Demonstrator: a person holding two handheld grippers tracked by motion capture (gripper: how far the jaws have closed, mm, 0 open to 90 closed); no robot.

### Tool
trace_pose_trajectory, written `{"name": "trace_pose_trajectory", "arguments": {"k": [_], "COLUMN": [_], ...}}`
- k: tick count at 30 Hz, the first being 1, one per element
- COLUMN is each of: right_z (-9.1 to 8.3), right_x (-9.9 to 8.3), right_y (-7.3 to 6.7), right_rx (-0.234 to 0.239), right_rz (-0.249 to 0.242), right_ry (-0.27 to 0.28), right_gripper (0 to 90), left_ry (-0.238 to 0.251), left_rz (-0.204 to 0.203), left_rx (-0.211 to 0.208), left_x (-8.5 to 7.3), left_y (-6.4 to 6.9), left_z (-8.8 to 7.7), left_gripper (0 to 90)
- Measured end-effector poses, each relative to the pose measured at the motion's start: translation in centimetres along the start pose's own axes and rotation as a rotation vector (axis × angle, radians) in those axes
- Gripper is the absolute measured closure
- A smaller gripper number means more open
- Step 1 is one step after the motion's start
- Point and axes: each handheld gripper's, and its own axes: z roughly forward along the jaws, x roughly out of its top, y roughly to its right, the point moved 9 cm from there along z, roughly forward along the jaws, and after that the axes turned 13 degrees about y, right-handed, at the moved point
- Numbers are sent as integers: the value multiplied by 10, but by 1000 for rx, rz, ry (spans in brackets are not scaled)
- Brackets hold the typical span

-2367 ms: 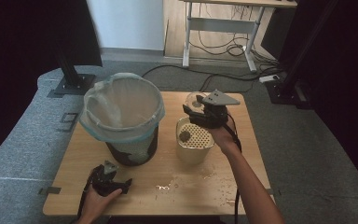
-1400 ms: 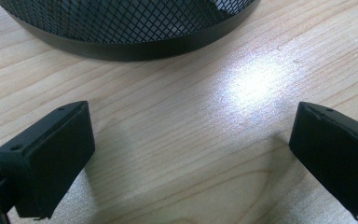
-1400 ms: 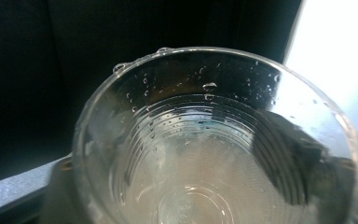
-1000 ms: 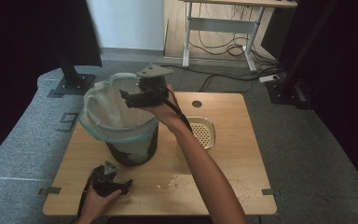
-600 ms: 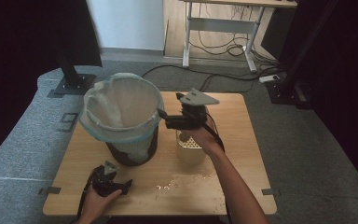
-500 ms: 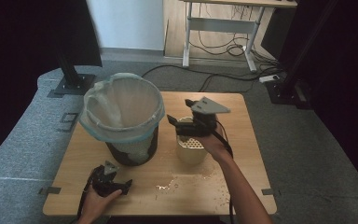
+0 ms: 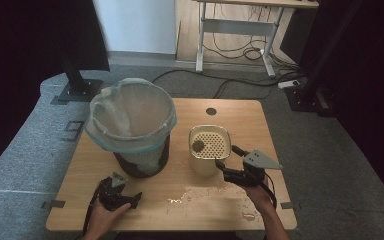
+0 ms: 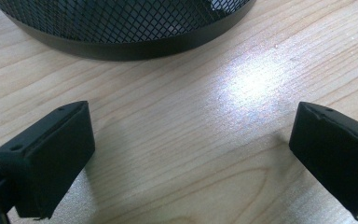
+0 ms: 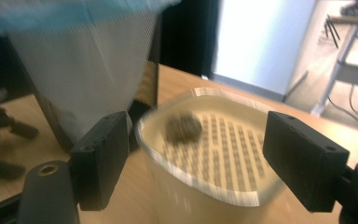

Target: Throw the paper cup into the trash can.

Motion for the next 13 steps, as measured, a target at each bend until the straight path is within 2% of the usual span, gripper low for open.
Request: {"name": "trace_pose_trajectory", "arguments": {"k": [1, 6, 10, 12, 13], "right_z": [-8, -18, -17, -17, -16], "right_x": [-16, -52, -61, -65, -70], "right_y": [3, 9, 14, 14, 14], "right_rx": [-13, -43, -59, -57, -60], "right_rz": [13, 30, 17, 32, 35], "right_ry": [-13, -67, -93, -85, -97], "right_gripper": [240, 249, 250, 244, 236], "left_ry": [0, 1, 1, 1, 1], "left_rz": [0, -1, 0, 0, -1], "left_rx": [0, 0, 0, 0, 0], "left_x": [0, 0, 0, 0, 0], "left_y": [0, 0, 0, 0, 0], "left_z": [0, 0, 0, 0, 0], "left_gripper": [0, 0, 0, 0, 0]}}
